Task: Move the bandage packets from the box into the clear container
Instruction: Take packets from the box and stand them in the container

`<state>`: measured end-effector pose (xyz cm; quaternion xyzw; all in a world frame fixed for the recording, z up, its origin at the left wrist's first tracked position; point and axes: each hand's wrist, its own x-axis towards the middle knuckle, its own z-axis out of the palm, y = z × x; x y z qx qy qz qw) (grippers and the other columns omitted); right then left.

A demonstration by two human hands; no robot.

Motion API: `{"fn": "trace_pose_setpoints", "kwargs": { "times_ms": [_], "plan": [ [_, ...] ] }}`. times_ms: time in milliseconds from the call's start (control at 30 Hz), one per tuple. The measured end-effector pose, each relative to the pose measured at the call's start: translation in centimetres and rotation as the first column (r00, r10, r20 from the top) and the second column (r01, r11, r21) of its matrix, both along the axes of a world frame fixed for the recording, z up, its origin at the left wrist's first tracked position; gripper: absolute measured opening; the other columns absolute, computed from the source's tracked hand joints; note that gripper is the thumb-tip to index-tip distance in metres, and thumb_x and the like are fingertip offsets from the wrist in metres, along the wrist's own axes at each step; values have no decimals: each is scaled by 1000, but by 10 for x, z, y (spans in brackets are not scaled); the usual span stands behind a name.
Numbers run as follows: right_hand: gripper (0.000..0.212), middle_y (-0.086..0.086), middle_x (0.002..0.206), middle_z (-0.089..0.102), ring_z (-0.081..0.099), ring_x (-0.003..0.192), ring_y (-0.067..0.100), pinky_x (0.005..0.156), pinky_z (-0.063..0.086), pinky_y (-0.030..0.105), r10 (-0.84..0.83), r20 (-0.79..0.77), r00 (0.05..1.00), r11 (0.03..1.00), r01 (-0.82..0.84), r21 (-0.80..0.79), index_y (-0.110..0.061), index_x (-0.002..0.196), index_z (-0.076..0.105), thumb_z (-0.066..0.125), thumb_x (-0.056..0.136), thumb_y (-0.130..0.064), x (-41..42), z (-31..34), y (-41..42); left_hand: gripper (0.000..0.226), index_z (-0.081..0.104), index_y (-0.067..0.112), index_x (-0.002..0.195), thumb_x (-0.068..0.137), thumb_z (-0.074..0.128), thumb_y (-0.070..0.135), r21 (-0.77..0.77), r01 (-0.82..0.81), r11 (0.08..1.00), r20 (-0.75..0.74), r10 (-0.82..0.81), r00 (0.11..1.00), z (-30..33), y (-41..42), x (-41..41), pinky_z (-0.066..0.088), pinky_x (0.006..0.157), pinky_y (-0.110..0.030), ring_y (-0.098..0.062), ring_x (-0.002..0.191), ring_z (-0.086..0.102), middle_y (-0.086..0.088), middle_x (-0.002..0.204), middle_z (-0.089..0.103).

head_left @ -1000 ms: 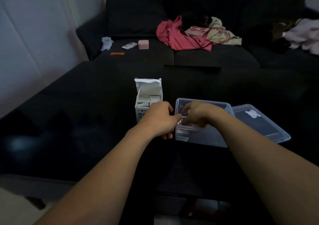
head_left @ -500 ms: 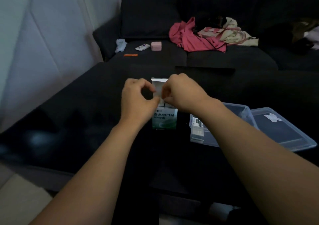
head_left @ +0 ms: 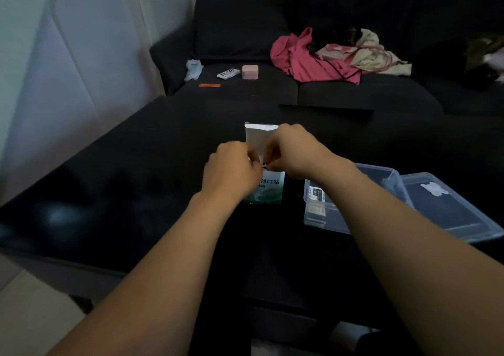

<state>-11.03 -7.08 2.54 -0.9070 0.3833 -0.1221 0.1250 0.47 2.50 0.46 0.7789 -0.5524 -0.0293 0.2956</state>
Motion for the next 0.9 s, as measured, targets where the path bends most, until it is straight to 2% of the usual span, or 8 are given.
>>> {"fn": "trace_pose_setpoints", "kwargs": {
  "times_ms": [267,333,433,567,633,700,800,900],
  "plan": [
    [25,1,82,73,70,77,18,75,60,36,9,27,1000,998,-11,62,-30,62,69,84,74,-14,0,0,-1,22,70,25,69,91,65,23,31,-61,998,-332,68,941,-7,-11,2,56,81,-34,-24,97,69,1,93,70],
    [16,5,87,72,69,81,20,76,59,36,6,12,1000,999,-6,34,-28,68,73,83,76,-17,1,-1,1,23,73,21,69,90,64,19,26,-71,997,-423,76,903,-9,-13,2,59,86,-41,-25,98,70,1,90,71],
    [5,8,92,71,67,85,24,78,58,38,-4,1,1000,1000,4,-9,-23,83,79,81,80,-20,1,-2,3,23,75,20,70,90,65,18,24,-81,996,-533,82,842,-11,-16,4,62,84,-44,-25,97,70,-2,94,73],
    [5,7,96,68,66,86,25,72,53,33,-1,-45,999,999,-1,-40,-21,90,78,77,85,-21,2,-2,6,17,72,24,74,87,66,16,16,-89,996,-544,83,835,-13,-17,6,61,85,-43,-24,97,70,1,97,71],
    [3,7,95,68,66,84,25,73,54,35,-3,-28,1000,999,2,-41,-21,87,77,76,85,-20,1,-2,5,14,71,26,92,84,69,15,6,-95,995,-516,85,852,-12,-16,8,59,82,-37,-21,96,67,2,107,66],
    [3,6,90,70,68,81,24,77,59,39,-10,23,1000,1000,11,-13,-22,83,77,77,83,-19,-1,-2,1,26,68,24,109,85,71,16,15,-70,997,-489,68,869,-13,-17,11,55,74,-30,-14,91,60,3,112,59],
    [0,6,90,69,67,80,24,77,59,43,-31,62,998,999,34,-42,-21,84,76,76,84,-21,-4,-1,-2,25,64,26,107,86,72,16,-3,-19,1000,-448,16,894,-12,-16,13,43,60,-16,-4,81,52,7,108,57],
    [7,9,94,64,63,82,29,72,55,39,-25,61,998,994,32,-107,-23,82,71,71,89,-23,-7,1,0,26,65,22,109,86,73,13,-51,-7,999,-416,-15,909,-13,-16,12,41,57,-14,-11,89,58,5,107,61]
  ]
}}
